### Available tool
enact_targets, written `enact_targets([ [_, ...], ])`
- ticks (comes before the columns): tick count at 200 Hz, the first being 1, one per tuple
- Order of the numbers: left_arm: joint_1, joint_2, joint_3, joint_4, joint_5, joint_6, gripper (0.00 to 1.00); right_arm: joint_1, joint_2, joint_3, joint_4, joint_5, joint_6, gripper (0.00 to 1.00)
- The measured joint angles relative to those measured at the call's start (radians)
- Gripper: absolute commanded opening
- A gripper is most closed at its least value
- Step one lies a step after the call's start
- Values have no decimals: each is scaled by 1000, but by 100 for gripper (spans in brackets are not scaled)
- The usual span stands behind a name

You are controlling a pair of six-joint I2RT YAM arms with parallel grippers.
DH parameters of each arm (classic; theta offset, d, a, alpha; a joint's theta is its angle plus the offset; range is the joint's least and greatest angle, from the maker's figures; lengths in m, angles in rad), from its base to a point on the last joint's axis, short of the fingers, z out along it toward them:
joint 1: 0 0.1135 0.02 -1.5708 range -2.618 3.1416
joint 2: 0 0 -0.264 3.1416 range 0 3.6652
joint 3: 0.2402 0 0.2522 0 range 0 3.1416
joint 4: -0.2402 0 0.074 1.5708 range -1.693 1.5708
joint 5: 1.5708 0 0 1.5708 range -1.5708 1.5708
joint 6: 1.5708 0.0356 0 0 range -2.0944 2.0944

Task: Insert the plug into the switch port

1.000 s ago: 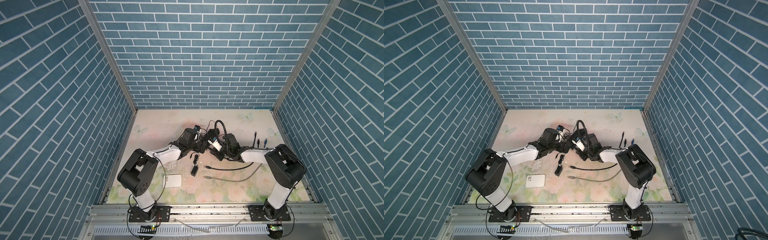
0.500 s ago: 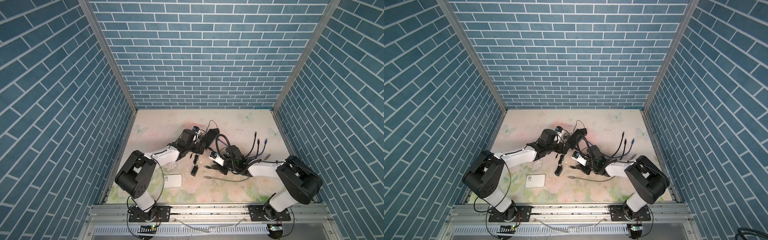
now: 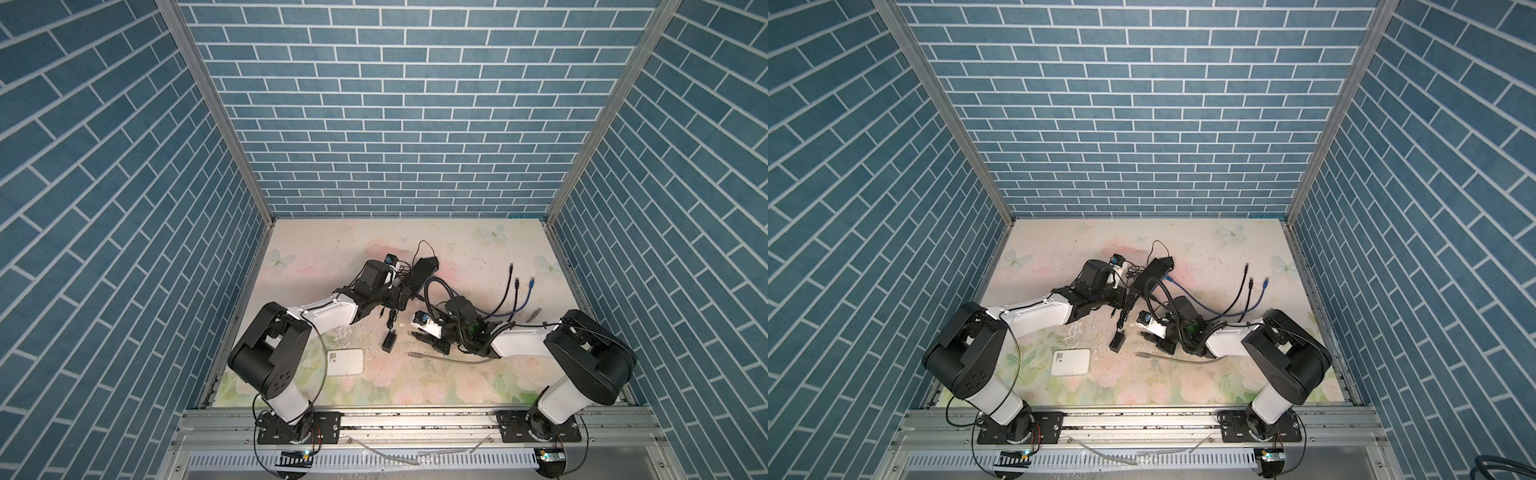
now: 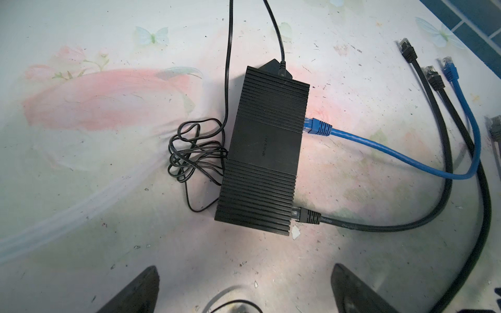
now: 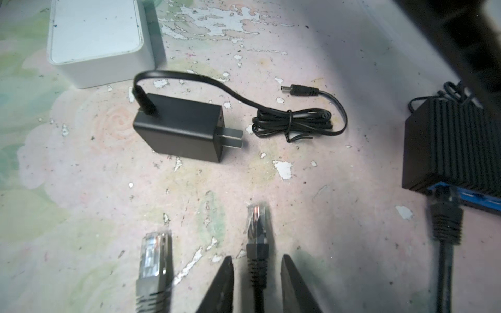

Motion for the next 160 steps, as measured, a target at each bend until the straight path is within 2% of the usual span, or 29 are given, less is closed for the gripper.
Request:
enact_targets([
  [20, 0, 0, -2, 2, 0, 9, 100, 1, 17, 0, 0, 5, 0, 29],
  [33, 0, 0, -5, 3, 0, 16, 100, 2, 21, 0, -1, 8, 0, 25],
  [61, 0, -21, -23, 10, 0, 35, 100, 1, 21, 0, -3, 14, -6, 7],
  [79, 1, -48, -49, 40, -2, 53, 100, 1, 21, 0, -2, 13, -1, 0],
  [127, 1, -113, -117, 161, 28, 137, 99, -13, 8, 0, -10, 11, -5, 0],
  [160, 1, -168, -206, 283, 90, 259, 99, -61, -63, 33, -103, -15, -1, 0],
])
